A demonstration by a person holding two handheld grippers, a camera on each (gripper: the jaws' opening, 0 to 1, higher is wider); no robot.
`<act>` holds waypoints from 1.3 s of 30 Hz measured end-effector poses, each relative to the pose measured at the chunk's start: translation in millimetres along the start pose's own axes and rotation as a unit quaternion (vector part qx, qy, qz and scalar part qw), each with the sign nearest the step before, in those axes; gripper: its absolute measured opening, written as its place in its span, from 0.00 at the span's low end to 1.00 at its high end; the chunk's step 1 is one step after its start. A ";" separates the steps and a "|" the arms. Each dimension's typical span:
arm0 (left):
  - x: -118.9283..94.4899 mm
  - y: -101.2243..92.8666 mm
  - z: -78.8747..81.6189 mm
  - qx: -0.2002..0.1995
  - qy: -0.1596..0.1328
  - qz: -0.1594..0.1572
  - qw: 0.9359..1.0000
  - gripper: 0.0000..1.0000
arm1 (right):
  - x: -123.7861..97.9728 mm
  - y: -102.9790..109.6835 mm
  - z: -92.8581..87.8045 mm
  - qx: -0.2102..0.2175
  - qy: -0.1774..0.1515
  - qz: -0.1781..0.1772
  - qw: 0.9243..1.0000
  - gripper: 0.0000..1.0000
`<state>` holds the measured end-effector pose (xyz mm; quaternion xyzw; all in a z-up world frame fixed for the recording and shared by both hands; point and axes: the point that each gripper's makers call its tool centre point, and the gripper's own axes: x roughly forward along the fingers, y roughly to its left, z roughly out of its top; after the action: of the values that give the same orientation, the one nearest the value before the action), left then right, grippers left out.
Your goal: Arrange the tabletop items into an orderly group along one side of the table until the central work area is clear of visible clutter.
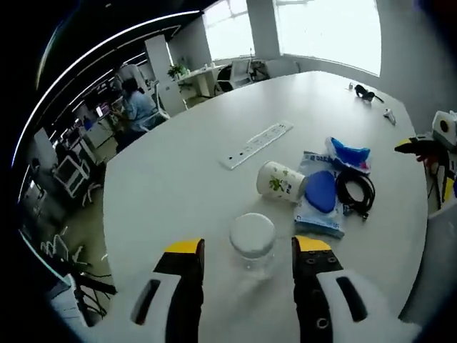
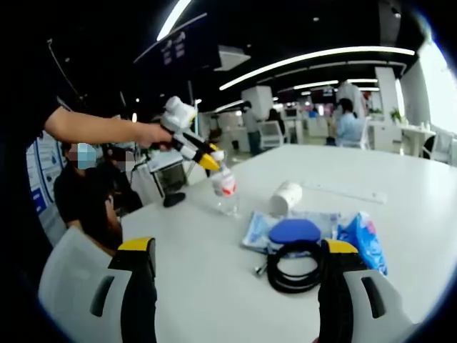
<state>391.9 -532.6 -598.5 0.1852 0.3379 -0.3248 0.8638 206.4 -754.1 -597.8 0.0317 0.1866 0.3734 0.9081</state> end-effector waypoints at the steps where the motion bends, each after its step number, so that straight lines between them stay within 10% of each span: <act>1: 0.3 0.4 -1.5 -0.012 -0.001 0.004 1.000 0.50 | 0.2 0.2 -0.1 0.000 0.001 0.002 1.000 0.93; 26: 13.5 -7.4 -31.9 -0.153 -0.005 0.079 0.985 0.60 | -10.7 -9.8 -14.0 0.006 0.010 0.003 1.000 0.93; 39: 33.4 -11.5 -33.2 -0.212 -0.020 0.098 0.972 0.49 | -15.4 -11.7 -18.0 0.008 0.015 -0.003 1.000 0.93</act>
<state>387.4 -537.6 -646.5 0.0234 0.3615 -0.1634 0.9176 197.7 -774.6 -611.9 0.0326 0.2028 0.3693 0.9063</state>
